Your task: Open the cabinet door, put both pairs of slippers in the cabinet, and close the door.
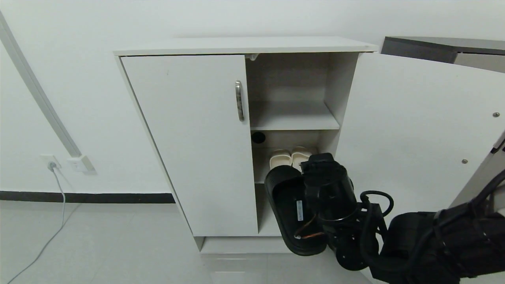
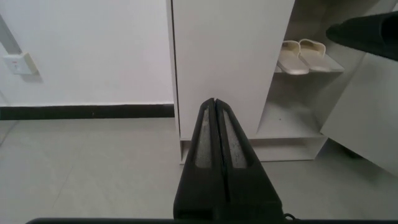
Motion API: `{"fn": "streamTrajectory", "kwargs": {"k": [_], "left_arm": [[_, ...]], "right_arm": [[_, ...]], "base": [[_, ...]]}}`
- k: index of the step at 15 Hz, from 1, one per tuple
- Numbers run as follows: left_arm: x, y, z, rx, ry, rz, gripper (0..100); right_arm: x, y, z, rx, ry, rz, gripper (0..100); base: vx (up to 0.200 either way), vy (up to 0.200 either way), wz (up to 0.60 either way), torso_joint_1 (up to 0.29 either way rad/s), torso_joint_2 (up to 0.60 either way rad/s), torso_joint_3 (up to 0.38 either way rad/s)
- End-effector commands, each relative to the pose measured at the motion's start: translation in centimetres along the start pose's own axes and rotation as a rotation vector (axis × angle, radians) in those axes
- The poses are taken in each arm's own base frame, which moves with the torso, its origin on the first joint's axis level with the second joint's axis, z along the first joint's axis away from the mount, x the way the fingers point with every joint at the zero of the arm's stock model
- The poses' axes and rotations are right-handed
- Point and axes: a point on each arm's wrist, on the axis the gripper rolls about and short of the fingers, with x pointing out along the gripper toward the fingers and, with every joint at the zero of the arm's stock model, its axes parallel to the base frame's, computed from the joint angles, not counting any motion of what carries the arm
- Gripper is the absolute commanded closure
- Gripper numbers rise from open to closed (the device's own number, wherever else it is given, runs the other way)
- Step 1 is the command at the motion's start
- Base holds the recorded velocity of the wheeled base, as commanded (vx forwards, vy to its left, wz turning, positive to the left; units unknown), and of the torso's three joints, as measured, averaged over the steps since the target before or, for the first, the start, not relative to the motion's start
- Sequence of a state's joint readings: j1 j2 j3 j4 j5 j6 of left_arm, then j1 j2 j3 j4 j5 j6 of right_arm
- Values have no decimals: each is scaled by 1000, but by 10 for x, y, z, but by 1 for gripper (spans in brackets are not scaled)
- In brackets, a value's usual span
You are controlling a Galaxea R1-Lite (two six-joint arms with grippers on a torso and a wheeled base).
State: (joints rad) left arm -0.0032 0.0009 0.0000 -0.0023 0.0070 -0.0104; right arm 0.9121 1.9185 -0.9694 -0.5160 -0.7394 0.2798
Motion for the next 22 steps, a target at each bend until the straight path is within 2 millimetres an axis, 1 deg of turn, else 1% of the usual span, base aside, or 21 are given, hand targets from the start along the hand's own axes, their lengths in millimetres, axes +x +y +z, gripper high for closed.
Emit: {"fn": "streamTrajectory", "kwargs": {"k": [1, 2, 3, 4, 6, 10, 15, 22], "left_arm": [[0, 0, 0, 0, 0, 1, 100], [0, 0, 0, 1, 0, 1, 100], [0, 0, 0, 0, 0, 1, 100], [0, 0, 0, 0, 0, 1, 100], [0, 0, 0, 0, 0, 1, 100], [0, 0, 0, 0, 0, 1, 100], [0, 0, 0, 1, 0, 1, 100], [0, 0, 0, 1, 0, -1, 100]], "right_arm": [[-5, 8, 29, 51, -27, 2, 100], [-9, 7, 39, 50, -25, 1, 100], [-11, 7, 45, 56, -27, 2, 100], [-13, 9, 59, 70, -38, 4, 100], [-15, 9, 72, 74, -42, 0, 100], [-16, 10, 85, 86, -80, -48, 100], [-13, 13, 82, 82, -73, -48, 100], [-11, 14, 84, 83, -78, -52, 100]], "base": [[0, 0, 0, 0, 0, 0], [0, 0, 0, 0, 0, 0], [0, 0, 0, 0, 0, 0], [0, 0, 0, 0, 0, 0], [0, 0, 0, 0, 0, 0], [0, 0, 0, 0, 0, 0], [0, 0, 0, 0, 0, 0], [200, 0, 0, 1, 4, 3]]}}
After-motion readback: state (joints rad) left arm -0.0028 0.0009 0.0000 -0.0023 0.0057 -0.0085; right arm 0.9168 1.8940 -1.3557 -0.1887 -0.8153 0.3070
